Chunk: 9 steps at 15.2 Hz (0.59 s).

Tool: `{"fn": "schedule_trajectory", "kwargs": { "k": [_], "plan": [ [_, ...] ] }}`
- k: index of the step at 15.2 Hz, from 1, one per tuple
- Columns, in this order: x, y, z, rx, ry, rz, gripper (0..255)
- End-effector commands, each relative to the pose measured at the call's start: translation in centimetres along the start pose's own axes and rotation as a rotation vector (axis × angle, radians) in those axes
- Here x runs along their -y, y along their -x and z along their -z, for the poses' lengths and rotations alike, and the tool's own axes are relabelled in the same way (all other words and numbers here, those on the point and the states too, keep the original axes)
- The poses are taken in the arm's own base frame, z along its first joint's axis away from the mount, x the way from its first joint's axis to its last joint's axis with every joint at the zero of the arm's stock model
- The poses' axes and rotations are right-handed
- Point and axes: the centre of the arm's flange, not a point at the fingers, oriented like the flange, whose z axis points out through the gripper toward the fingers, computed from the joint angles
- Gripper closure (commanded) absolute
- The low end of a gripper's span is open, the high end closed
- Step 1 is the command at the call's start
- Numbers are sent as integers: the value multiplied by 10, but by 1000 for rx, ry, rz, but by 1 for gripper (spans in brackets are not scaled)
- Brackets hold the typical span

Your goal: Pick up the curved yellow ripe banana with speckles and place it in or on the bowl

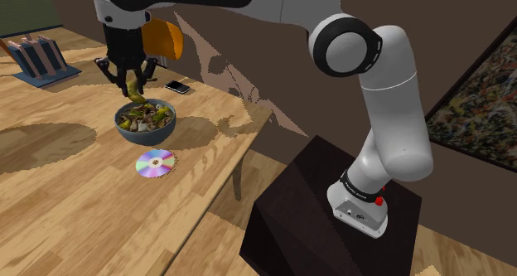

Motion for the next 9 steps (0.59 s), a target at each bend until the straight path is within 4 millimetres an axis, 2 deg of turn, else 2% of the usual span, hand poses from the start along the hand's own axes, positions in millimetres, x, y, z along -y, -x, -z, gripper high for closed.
{"fn": "schedule_trajectory", "kwargs": {
  "k": [1, 9],
  "plan": [
    [3, -1, -9, -1, 0, -1, 255],
    [-3, -4, -51, -1, 0, -1, 255]
  ]
}}
